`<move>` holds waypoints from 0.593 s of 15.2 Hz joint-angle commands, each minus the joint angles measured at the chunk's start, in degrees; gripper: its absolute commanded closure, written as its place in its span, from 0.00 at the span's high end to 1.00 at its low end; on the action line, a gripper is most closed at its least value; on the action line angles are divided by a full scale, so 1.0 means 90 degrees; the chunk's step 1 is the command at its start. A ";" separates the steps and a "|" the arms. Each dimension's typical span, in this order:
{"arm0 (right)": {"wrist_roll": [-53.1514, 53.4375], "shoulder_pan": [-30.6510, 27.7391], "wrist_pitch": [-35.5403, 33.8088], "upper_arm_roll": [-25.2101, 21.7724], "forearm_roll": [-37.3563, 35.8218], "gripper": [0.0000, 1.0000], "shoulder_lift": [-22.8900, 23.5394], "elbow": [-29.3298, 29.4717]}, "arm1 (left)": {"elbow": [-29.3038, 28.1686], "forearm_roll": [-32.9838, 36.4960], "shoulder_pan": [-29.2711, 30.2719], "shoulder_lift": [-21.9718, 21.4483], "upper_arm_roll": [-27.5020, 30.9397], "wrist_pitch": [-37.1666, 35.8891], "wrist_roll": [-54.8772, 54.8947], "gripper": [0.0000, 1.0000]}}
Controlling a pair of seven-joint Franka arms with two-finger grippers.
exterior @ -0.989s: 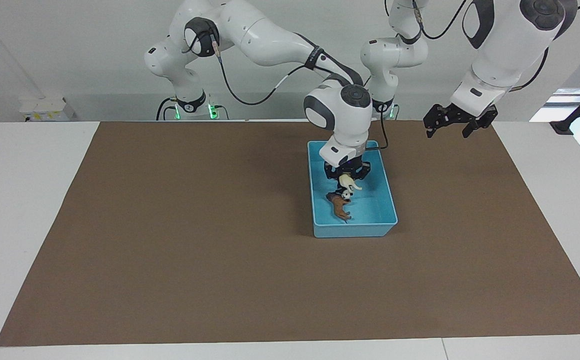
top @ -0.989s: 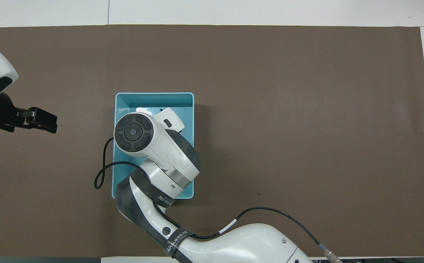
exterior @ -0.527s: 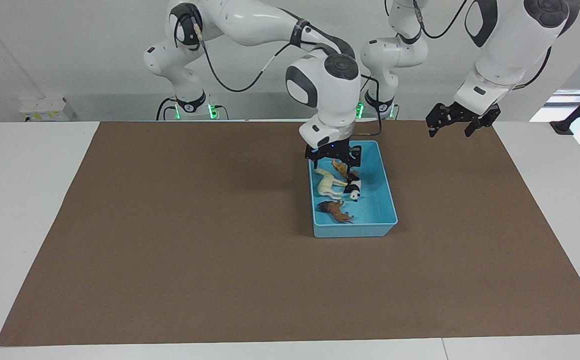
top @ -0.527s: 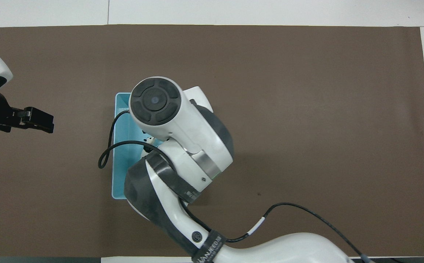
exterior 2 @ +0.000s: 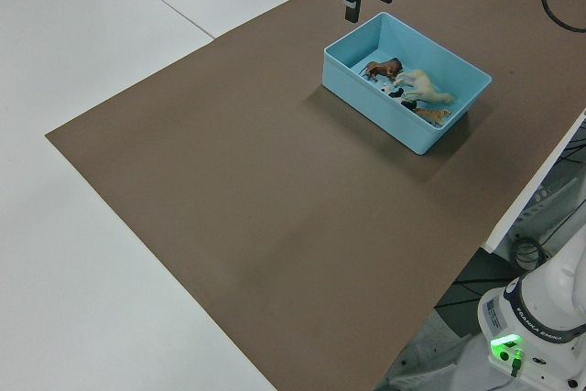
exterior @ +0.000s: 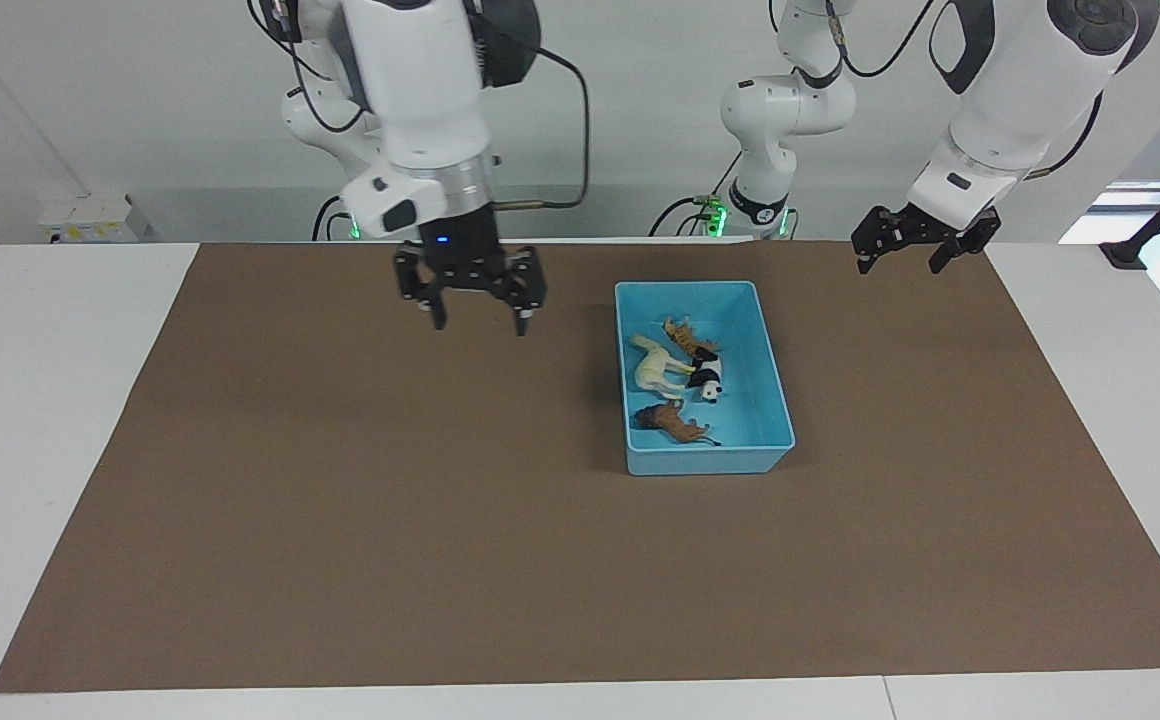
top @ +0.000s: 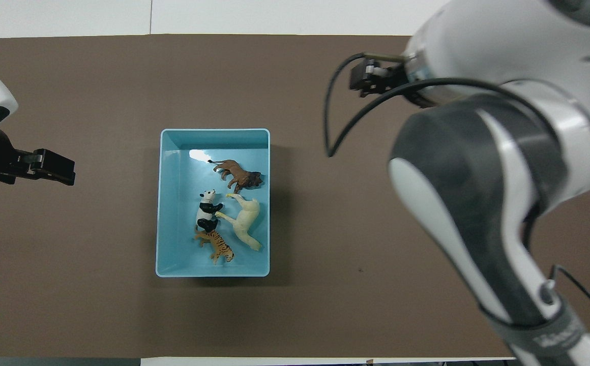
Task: Put all toys into storage box
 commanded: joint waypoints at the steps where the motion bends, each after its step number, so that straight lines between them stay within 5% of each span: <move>1: -0.2211 -0.1122 0.0003 0.0119 -0.0007 1.00 -0.0367 -0.0490 | -0.0172 0.0000 0.0048 -0.0155 -0.0012 0.0051 0.0060 1.00; 5: -0.2871 -0.2100 -0.0805 0.0167 -0.0036 1.00 -0.0688 -0.0675 | -0.0172 0.0000 0.0048 -0.0155 -0.0012 0.0051 0.0060 1.00; 9: -0.2822 -0.2766 -0.0867 0.0587 -0.0123 1.00 -0.1751 -0.2030 | -0.0172 0.0000 0.0048 -0.0155 -0.0012 0.0051 0.0060 1.00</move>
